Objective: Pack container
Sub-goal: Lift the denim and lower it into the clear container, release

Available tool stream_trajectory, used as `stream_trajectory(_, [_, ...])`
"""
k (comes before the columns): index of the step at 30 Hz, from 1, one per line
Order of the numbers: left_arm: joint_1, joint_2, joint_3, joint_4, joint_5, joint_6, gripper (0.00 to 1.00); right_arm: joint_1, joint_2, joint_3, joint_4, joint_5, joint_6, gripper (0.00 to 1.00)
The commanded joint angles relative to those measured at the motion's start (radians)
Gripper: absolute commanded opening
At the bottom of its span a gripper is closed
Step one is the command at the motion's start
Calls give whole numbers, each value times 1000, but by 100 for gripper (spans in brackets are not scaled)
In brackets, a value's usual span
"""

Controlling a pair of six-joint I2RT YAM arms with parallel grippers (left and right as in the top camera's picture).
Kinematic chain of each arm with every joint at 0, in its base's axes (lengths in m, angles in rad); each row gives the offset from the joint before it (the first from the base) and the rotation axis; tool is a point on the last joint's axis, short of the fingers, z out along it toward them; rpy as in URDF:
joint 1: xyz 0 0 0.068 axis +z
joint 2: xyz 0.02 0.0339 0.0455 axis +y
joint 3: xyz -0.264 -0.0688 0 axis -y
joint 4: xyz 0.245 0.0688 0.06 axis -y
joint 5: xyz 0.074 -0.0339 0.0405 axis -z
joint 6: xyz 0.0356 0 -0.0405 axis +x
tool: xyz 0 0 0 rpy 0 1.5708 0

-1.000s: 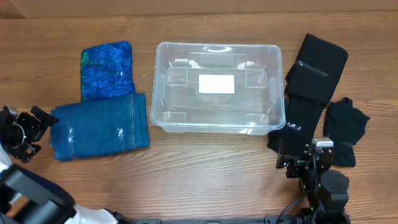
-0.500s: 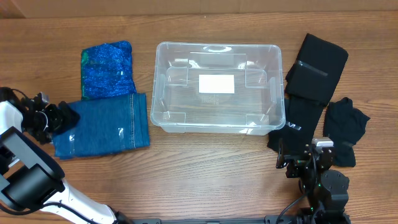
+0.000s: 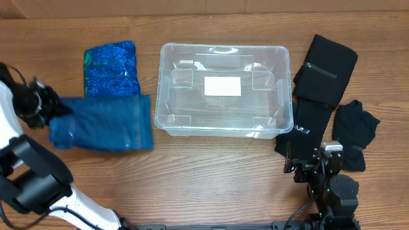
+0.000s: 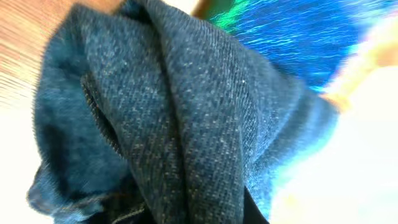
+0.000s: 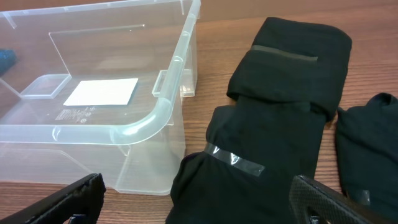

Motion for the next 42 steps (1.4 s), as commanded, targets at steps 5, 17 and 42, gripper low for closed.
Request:
stream_trajectory(5, [-69,-439,286,8,401,-290,4,-6,-10,-9,-2,-5,3,100])
stream_trajectory(17, [-938,-318,259,294,-293,-935,4,-6,-10,-9,-2,-5,4,100])
stream_trajectory(42, [-443,23,256,90,-269,-330,100,-6,-10,-9,-2,-5,4,100])
